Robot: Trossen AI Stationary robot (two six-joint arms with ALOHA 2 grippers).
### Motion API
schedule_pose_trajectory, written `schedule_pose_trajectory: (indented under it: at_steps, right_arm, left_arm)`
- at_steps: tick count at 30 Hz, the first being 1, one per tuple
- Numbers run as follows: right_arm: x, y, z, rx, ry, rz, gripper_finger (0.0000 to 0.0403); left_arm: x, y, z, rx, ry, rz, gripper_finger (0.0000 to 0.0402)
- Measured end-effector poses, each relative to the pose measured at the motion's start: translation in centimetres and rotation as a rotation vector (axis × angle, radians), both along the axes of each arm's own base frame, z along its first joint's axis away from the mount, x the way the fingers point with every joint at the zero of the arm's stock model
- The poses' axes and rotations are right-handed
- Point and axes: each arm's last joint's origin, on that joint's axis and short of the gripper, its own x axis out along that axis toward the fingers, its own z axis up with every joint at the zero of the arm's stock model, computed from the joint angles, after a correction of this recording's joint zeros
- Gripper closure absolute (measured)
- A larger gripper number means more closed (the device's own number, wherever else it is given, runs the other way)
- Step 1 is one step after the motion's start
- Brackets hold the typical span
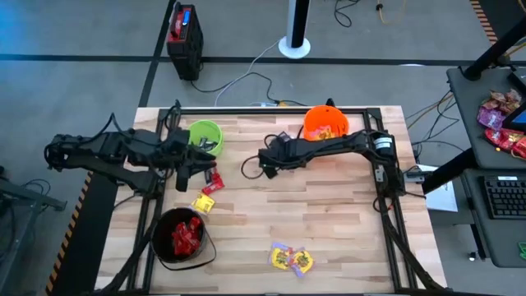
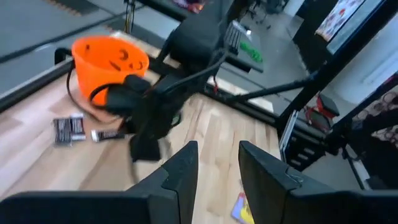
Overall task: Sort candy by brand, put in halloween buckets
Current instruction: Put the brown candy into the green bucket
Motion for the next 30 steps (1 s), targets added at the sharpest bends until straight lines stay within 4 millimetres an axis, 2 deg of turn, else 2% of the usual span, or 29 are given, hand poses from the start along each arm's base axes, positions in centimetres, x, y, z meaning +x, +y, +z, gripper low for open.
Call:
schedule_pose_trajectory:
  at_steps: [3,6,11,14,19,26,30]
  right_arm:
    - [-0.1,-1.3,-1.0,-0.040,-0.046,-0.067,0.0393]
    - [-0.3,-2.5,-1.1,-0.053,-0.054,-0.105,0.0394]
    - [-0.9,-4.7,-1.4,-0.012,-0.101,-0.279,0.0394]
    - [-0.8,-5.1,-1.4,-0.007,-0.122,-0.302,0.0394]
    - [-0.5,-3.8,-1.3,-0.003,-0.117,-0.256,0.0394]
    - [0.0,-1.2,-0.1,0.043,-0.164,-0.212,0.0394]
    - [-0.2,0.8,-0.5,0.054,-0.130,-0.209,0.0394]
  left_arm:
    - [0.0,0.0,0.2,0.005,-0.019,-0.003,0.0302]
    - [0.0,0.0,0.2,0.006,-0.017,-0.003,0.0302]
    - [0.0,0.0,0.2,0.010,-0.018,-0.005,0.0302]
    - [0.0,0.0,0.2,0.010,-0.018,-0.005,0.0302]
    - [0.0,0.0,0.2,0.009,-0.018,-0.006,0.0302]
    - [-0.1,0.0,0.2,0.009,-0.020,-0.007,0.0302]
    - [-0.2,0.0,0.3,0.008,-0.024,-0.008,0.0302]
